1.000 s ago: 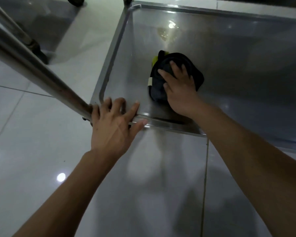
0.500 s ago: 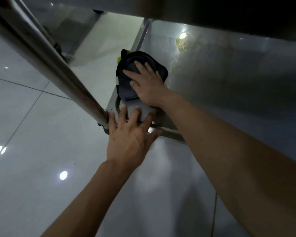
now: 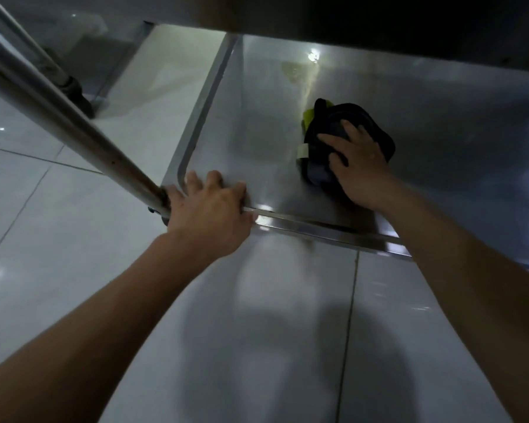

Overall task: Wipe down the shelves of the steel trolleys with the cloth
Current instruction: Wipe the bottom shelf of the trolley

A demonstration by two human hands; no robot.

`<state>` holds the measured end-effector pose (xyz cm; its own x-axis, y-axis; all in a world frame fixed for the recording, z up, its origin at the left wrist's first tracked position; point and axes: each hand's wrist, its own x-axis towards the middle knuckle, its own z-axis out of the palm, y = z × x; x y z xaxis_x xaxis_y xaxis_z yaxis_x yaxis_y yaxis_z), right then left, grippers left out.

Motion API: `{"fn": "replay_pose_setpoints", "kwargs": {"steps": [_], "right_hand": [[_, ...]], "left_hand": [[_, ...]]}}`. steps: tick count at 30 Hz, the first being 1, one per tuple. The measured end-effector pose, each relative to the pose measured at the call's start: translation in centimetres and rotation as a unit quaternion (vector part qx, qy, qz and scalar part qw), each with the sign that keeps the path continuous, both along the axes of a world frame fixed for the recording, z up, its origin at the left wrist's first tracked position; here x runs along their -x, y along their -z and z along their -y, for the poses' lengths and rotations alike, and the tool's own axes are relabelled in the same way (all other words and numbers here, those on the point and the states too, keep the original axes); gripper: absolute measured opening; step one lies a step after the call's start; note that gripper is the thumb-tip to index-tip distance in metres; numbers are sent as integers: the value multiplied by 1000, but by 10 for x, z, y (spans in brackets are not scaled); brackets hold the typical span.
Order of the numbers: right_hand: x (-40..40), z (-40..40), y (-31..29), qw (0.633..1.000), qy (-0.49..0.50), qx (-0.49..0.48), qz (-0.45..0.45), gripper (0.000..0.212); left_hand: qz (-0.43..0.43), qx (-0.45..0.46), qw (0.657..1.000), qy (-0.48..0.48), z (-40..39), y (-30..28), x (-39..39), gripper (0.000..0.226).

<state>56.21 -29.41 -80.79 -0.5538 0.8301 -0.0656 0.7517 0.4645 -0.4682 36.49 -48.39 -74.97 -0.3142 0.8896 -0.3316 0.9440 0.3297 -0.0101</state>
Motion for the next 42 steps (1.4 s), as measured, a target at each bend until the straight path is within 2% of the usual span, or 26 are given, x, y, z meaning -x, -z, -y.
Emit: {"fn": "replay_pose_setpoints", "kwargs": {"steps": [2, 4, 6, 9, 16, 27, 33, 37, 42], "right_hand": [[-23, -1, -3, 1000, 8, 7, 8, 44], [-47, -2, -7, 1000, 14, 14, 14, 44], [-70, -5, -8, 999, 25, 17, 15, 43], [-119, -14, -10, 998, 62, 19, 24, 44], [-202, -13, -15, 986, 163, 5, 36, 43], [-179, -14, -12, 986, 153, -24, 68, 43], [-187, -11, -24, 993, 84, 14, 83, 44], [-203, 17, -38, 996, -1, 18, 88, 43], [-216, 69, -36, 998, 17, 24, 51, 43]], "left_hand": [[32, -17, 999, 39, -20, -8, -26, 41], [100, -52, 990, 89, -35, -11, -62, 42], [128, -46, 984, 114, -40, -7, -90, 42], [60, -15, 987, 150, -42, 5, -115, 50], [44, 4, 981, 187, -43, 12, -132, 57], [6, -6, 978, 208, -44, 13, -128, 60], [-6, -16, 976, 215, -44, 15, -125, 58], [-13, -18, 972, 233, -46, 16, -122, 57], [-7, -38, 971, 237, -46, 20, -116, 63]]}}
